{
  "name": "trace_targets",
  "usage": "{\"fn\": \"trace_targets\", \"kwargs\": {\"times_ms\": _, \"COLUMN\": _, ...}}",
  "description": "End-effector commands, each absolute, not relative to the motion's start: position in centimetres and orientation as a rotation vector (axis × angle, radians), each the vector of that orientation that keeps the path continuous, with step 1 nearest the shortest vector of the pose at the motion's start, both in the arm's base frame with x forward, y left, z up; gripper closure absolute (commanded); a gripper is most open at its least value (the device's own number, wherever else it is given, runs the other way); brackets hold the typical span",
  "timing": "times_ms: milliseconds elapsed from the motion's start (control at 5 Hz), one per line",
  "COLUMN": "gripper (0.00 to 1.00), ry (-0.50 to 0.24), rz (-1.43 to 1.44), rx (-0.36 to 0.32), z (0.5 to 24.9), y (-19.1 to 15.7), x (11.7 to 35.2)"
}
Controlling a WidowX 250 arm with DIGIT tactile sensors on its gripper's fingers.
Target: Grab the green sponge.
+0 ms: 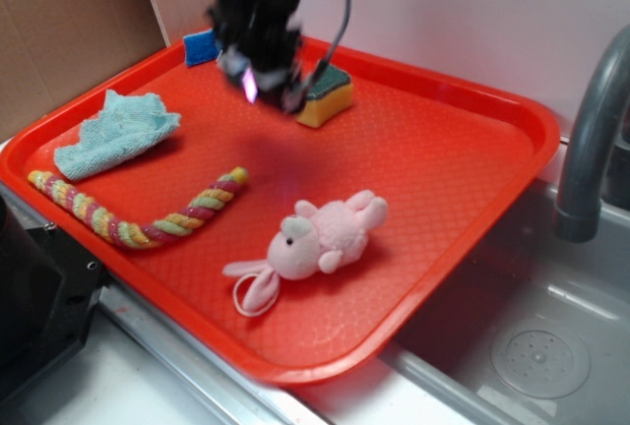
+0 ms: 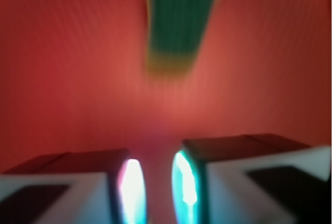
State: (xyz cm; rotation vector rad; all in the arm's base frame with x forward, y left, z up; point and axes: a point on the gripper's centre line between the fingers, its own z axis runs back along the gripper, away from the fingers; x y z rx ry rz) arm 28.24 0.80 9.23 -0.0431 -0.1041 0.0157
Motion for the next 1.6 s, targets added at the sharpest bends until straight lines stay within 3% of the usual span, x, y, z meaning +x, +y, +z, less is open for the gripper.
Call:
{"fn": "trace_targets", "kwargs": {"times_ms": 0, "gripper": 0.29, "ry": -0.176, "rz": 0.035, "rx": -0.03, "z": 17.6, "y": 2.1, "x": 25.2}}
{"fn": "trace_targets", "kwargs": {"times_ms": 200, "gripper": 0.0, "ry": -0.176, "rz": 0.035, "rx": -0.03, "z": 17.6, "y": 2.1, "x": 25.2}}
{"fn": "trace_targets", "kwargs": {"times_ms": 600, "gripper": 0.0, "ry": -0.176, "rz": 0.035, "rx": -0.03, "z": 17.6, "y": 2.1, "x": 25.2}}
{"fn": "trace_targets", "kwargs": {"times_ms": 800, "gripper": 0.0, "ry": -0.21, "rz": 0.113, "rx": -0.015, "z": 14.9, "y": 0.3, "x": 27.5}}
{"fn": "trace_targets", "kwargs": {"times_ms": 1000, "gripper": 0.0, "ry": -0.21, "rz": 0.13, "rx": -0.058, "z": 12.8, "y": -1.4, "x": 28.5}}
{"fn": "trace_targets", "kwargs": {"times_ms": 1200, "gripper": 0.0, "ry": -0.152, "rz": 0.126, "rx": -0.066, "z": 9.9, "y": -2.6, "x": 29.0}}
{"fn": "trace_targets", "kwargs": {"times_ms": 1400, "gripper": 0.0, "ry": -0.124, "rz": 0.134, "rx": -0.012, "z": 8.1, "y": -1.7, "x": 29.2}}
